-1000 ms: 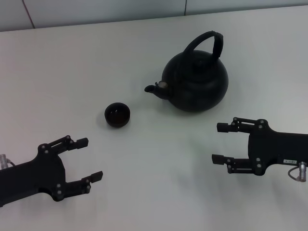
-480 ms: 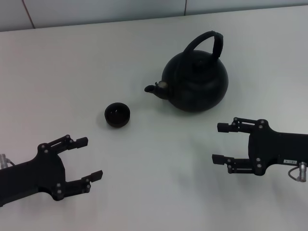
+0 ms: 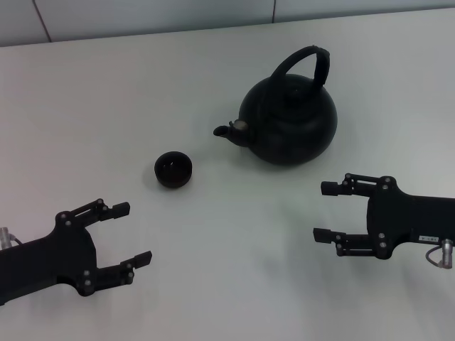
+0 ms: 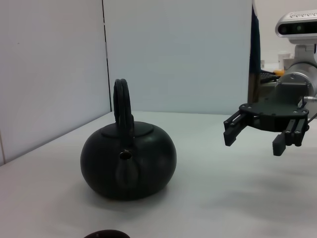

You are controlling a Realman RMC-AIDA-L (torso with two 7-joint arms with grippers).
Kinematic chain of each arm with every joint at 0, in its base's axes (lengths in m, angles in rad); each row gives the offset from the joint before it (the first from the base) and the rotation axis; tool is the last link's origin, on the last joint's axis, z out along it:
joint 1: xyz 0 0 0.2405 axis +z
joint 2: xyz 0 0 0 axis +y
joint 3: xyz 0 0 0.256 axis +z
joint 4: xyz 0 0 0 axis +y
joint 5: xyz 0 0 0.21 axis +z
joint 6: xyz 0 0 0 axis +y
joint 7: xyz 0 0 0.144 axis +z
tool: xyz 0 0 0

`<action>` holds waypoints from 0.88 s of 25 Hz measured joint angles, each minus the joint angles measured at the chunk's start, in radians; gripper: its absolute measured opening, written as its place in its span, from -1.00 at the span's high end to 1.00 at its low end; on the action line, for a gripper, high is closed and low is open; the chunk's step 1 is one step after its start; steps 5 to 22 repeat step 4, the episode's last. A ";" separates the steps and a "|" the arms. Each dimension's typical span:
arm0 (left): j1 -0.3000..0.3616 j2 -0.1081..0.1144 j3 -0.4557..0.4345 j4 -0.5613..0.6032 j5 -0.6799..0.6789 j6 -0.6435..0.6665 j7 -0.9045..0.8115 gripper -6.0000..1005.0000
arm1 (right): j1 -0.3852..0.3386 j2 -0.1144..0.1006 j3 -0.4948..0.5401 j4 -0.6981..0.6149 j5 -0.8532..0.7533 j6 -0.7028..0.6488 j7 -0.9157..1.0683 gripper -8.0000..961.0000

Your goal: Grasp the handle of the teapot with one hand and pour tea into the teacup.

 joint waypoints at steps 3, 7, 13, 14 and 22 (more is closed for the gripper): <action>0.001 0.000 0.000 0.000 0.000 0.000 0.001 -0.63 | 0.000 0.000 0.000 0.000 0.000 0.000 0.000 -0.58; 0.001 0.000 0.000 0.000 0.000 0.000 0.001 -0.63 | 0.000 0.000 0.000 0.000 0.000 0.000 0.000 -0.58; 0.001 0.000 0.000 0.000 0.000 0.000 0.001 -0.63 | 0.000 0.000 0.000 0.000 0.000 0.000 0.000 -0.58; 0.001 0.000 0.000 0.000 0.000 0.000 0.001 -0.63 | 0.000 0.000 0.000 0.000 0.000 0.000 0.000 -0.58; 0.001 0.000 0.000 0.000 0.000 0.000 0.001 -0.63 | 0.000 0.000 0.000 0.000 0.000 0.000 0.000 -0.58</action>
